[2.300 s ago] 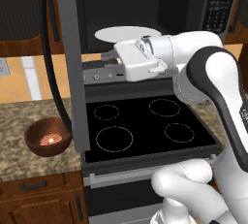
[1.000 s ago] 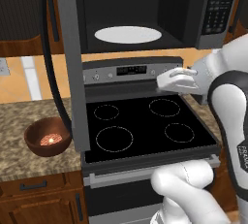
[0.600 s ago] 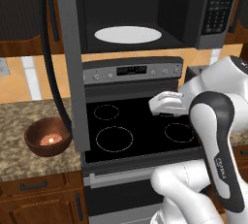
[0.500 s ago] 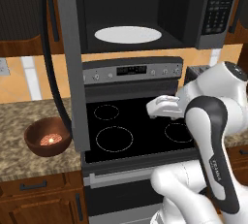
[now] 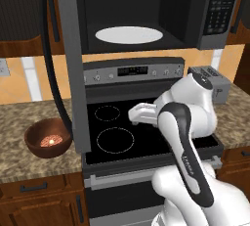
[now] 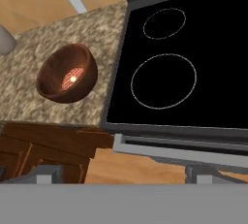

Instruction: Open the microwave, place the bowl with waffle inside the microwave, then close the microwave door and turn it on.

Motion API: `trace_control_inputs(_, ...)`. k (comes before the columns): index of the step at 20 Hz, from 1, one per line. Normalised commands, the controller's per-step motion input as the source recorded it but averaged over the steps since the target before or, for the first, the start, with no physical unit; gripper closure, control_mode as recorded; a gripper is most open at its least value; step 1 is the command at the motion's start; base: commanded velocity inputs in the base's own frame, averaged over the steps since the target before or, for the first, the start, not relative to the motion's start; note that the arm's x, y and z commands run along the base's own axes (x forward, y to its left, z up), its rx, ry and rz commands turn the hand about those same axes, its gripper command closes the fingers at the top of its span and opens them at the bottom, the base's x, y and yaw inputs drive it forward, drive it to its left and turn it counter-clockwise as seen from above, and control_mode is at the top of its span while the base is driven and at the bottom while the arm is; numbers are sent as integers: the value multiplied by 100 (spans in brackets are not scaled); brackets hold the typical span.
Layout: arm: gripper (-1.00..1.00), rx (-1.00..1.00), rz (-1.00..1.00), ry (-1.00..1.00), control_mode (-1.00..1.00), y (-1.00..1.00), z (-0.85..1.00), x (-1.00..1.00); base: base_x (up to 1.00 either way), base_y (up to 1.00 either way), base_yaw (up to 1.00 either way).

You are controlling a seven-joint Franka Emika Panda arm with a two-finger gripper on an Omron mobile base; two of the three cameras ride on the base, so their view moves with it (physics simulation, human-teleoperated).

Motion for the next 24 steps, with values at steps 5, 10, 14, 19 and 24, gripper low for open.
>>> trace_control_inputs(5,-100,0,0,7,-100,15,-39,48,0,0,0)
trace_control_inputs(10,-100,0,0,5,-100,30,-51,44,0,0,0)
trace_control_inputs(14,-100,0,0,3,-100,42,-24,24,0,0,0)
trace_control_inputs(19,-100,0,0,1,-100,51,-3,4,0,0,0)
trace_control_inputs(24,-100,0,0,2,-100,51,0,1,0,0,0)
